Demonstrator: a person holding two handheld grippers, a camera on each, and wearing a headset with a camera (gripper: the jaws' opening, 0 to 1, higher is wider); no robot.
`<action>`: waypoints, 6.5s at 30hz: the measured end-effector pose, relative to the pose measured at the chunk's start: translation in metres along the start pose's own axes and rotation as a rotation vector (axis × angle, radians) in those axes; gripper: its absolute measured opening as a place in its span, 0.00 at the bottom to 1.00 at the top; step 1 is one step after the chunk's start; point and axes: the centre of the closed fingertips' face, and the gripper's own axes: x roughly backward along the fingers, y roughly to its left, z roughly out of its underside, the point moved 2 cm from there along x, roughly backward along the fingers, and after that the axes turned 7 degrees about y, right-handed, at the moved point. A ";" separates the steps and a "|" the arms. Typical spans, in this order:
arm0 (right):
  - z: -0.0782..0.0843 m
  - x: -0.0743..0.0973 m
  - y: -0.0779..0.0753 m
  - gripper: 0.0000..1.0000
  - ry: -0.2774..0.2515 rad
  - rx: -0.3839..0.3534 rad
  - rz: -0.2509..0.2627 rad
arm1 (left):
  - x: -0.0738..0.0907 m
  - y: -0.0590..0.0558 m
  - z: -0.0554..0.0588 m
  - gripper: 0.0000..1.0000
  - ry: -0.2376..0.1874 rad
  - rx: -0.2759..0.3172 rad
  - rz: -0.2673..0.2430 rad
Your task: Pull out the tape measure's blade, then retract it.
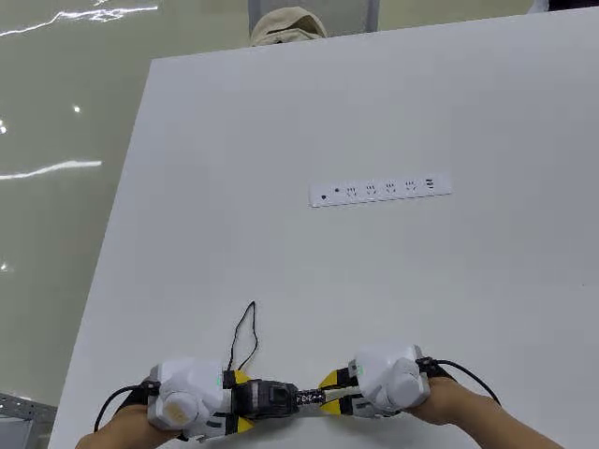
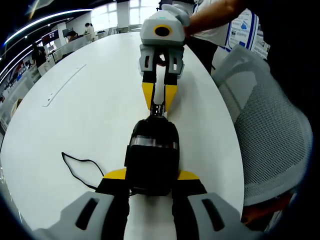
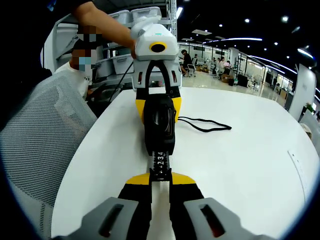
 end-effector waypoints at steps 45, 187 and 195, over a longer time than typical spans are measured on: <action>0.013 0.014 -0.001 0.10 0.015 -0.015 -0.009 | 0.000 -0.001 -0.002 0.28 0.006 -0.012 0.005; 0.053 0.057 -0.002 0.10 0.054 -0.047 -0.004 | -0.002 -0.001 -0.005 0.28 0.009 -0.022 0.012; 0.056 0.058 -0.002 0.10 0.057 -0.049 -0.006 | -0.002 0.000 -0.005 0.28 0.010 -0.024 0.014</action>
